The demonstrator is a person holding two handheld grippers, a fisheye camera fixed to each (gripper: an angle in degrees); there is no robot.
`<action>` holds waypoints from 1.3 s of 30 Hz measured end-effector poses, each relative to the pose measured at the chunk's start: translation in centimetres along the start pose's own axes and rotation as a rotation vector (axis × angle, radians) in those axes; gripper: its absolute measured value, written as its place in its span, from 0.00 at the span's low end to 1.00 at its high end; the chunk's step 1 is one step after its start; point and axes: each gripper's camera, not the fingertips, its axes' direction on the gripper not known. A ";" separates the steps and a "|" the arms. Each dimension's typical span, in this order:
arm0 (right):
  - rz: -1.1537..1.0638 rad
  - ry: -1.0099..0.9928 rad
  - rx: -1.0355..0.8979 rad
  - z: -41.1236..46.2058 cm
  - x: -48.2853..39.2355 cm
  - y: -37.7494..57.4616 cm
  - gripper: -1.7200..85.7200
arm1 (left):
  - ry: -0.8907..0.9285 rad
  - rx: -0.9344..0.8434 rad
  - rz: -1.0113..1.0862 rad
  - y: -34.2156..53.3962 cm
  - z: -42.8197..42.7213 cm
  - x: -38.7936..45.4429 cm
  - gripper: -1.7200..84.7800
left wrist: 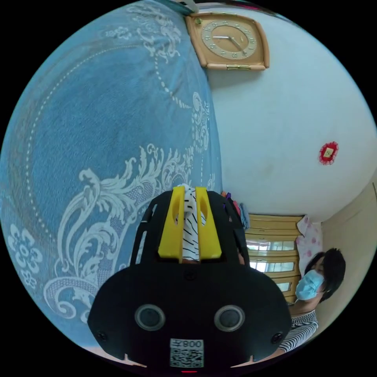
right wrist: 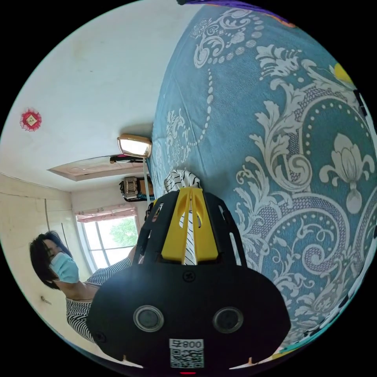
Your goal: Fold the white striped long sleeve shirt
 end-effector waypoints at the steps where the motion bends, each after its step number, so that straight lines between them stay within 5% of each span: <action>1: -0.015 0.009 0.006 0.3 -1.7 0.0 0.02 | -0.028 -0.008 0.042 0.2 0.8 1.0 0.08; 5: -0.194 0.141 -0.021 2.6 -10.6 1.1 0.03 | -0.166 -0.095 0.276 1.7 4.6 5.8 0.09; 10: -0.567 0.558 -0.156 12.6 -26.1 3.9 0.06 | -0.441 -0.322 0.649 5.1 14.5 12.8 0.11; 22: -1.155 1.218 -0.363 31.9 -42.1 7.7 0.10 | -0.846 -0.561 1.008 9.4 31.8 17.0 0.11; 39: -1.117 1.175 -0.288 28.9 -53.9 0.0 0.02 | -0.768 -0.470 0.997 8.2 36.1 21.3 0.03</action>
